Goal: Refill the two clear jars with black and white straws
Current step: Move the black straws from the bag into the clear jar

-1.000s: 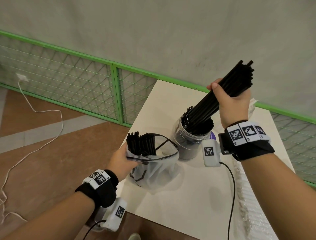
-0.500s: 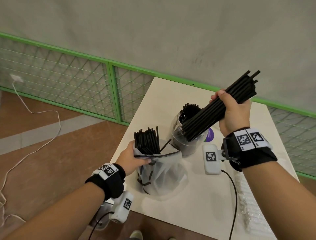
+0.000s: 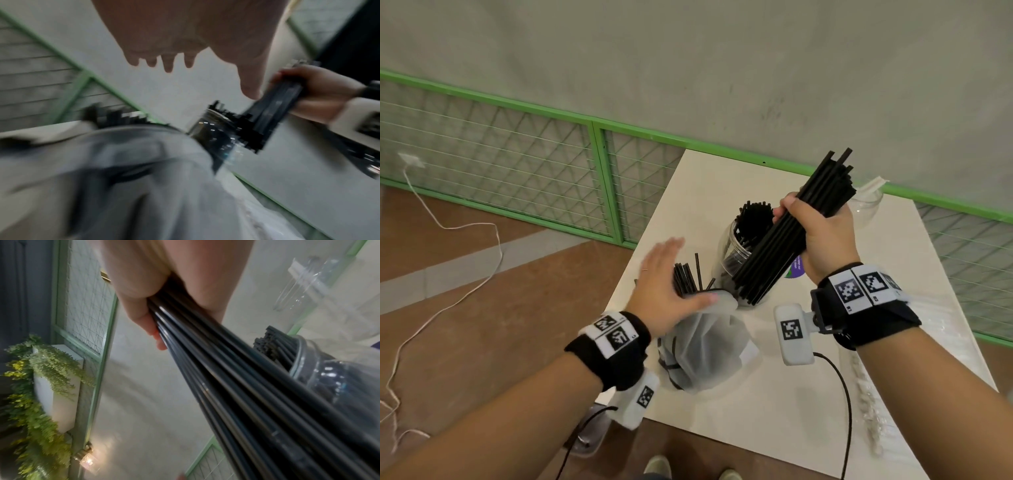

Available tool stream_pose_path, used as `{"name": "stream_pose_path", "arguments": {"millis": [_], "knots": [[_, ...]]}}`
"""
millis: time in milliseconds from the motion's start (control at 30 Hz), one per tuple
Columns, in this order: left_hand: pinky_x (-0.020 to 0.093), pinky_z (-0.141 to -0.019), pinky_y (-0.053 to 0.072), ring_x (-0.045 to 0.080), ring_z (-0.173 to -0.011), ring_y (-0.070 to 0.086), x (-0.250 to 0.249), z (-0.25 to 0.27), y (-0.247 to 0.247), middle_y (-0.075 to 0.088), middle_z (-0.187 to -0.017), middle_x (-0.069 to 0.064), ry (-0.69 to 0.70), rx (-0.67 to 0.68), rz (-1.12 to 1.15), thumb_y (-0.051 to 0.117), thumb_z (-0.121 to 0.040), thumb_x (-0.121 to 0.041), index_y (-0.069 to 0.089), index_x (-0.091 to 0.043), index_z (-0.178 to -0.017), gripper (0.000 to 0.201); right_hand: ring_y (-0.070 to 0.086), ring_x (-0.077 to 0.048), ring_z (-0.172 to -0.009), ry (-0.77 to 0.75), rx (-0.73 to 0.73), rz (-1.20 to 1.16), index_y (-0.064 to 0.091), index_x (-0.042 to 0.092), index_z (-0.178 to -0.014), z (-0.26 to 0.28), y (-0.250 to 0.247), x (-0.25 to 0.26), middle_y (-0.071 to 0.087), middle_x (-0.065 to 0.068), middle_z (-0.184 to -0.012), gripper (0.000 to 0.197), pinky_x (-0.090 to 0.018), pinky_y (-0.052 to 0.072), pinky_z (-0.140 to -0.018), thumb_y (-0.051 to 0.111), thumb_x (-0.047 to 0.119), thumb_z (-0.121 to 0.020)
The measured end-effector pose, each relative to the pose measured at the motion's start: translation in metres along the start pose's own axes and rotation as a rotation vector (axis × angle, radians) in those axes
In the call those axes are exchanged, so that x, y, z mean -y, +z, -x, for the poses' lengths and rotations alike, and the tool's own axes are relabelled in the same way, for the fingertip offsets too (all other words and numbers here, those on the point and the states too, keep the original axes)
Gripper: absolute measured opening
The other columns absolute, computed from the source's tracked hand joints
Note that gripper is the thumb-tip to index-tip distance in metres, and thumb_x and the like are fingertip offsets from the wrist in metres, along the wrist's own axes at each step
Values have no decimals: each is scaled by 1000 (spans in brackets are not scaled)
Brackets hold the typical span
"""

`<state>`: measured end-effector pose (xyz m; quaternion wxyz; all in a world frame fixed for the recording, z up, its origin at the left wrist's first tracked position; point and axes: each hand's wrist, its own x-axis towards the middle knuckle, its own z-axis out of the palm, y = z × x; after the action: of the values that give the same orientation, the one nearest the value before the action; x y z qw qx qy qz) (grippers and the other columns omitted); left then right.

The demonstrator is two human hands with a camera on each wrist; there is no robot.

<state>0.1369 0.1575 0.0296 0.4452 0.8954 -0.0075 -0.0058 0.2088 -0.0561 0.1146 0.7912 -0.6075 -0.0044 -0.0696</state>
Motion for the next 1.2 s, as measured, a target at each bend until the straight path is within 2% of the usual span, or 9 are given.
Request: {"name": "stream_pose_path", "arguments": {"millis": [133, 233, 333, 467, 600, 700, 833, 1000, 1200], "knots": [[27, -107, 32, 5, -127, 41, -40, -8, 32, 43, -142, -13, 65, 266, 202, 83, -59, -55, 18, -38, -145, 109, 64, -20, -72, 20, 57, -14, 59, 7, -83, 12, 15, 4, 64, -3, -72, 11, -37, 55, -75, 61, -2, -88], [30, -91, 50, 12, -104, 60, -47, -13, 48, 62, -115, -7, 11, 224, 295, 81, -69, -39, 44, -29, -132, 73, 63, -19, -69, 17, 94, -28, 58, 9, -80, 22, 21, 6, 63, 0, -68, 16, -36, 57, -73, 59, -4, -89], [41, -69, 59, 18, -81, 66, -48, -11, 49, 65, -92, 1, -28, 225, 371, 74, -77, -24, 57, -24, -113, 39, 64, -19, -73, 15, 110, -37, 59, 10, -82, 25, 16, 6, 64, -1, -72, 12, -36, 56, -74, 63, -1, -86], [34, -61, 58, 12, -67, 62, -59, -12, 43, 62, -82, 1, 10, 263, 429, 69, -81, -14, 56, -26, -101, 27, 65, -28, -88, 48, 270, 99, 69, 23, -86, 37, 6, -11, 68, -8, -82, 17, -45, 53, -87, 74, 15, -73], [34, -68, 58, 13, -70, 64, -68, -17, 42, 66, -86, 5, 34, 339, 451, 69, -80, -10, 50, -30, -114, 44, 65, -36, -92, 104, 265, 160, 66, 21, -83, 46, 2, -30, 64, -22, -87, 24, -52, 54, -88, 79, 17, -63], [24, -83, 53, 8, -88, 65, -61, -26, 38, 69, -97, -3, 53, 368, 338, 82, -71, -27, 58, -27, -114, 49, 65, -28, -82, 53, 255, 214, 69, 23, -73, 37, -4, -20, 67, -10, -78, 10, -43, 55, -81, 75, 17, -68], [7, -71, 42, 10, -84, 58, -43, -52, 26, 60, -98, -7, 56, 217, 156, 82, -71, -23, 60, -23, -113, 47, 67, -18, -74, 101, 92, 123, 71, 25, -66, 10, -32, -5, 68, 3, -69, 26, -34, 54, -69, 69, 3, -81], [27, -83, 44, 16, -86, 54, -38, -81, 25, 51, -100, 1, 215, 140, -150, 68, -81, -19, 62, -23, -108, 28, 65, -23, -70, 297, 267, 226, 69, 20, -66, 12, -45, -23, 65, -4, -67, 25, -45, 53, -82, 68, 0, -81], [33, -91, 37, 24, -104, 47, -37, -95, 36, 51, -108, 3, 297, 134, -292, 66, -81, -20, 63, -24, -104, 24, 71, -26, -80, 364, 194, 103, 58, 4, -83, -21, -34, -34, 66, -9, -72, 10, -42, 59, -80, 61, -5, -86]]}}
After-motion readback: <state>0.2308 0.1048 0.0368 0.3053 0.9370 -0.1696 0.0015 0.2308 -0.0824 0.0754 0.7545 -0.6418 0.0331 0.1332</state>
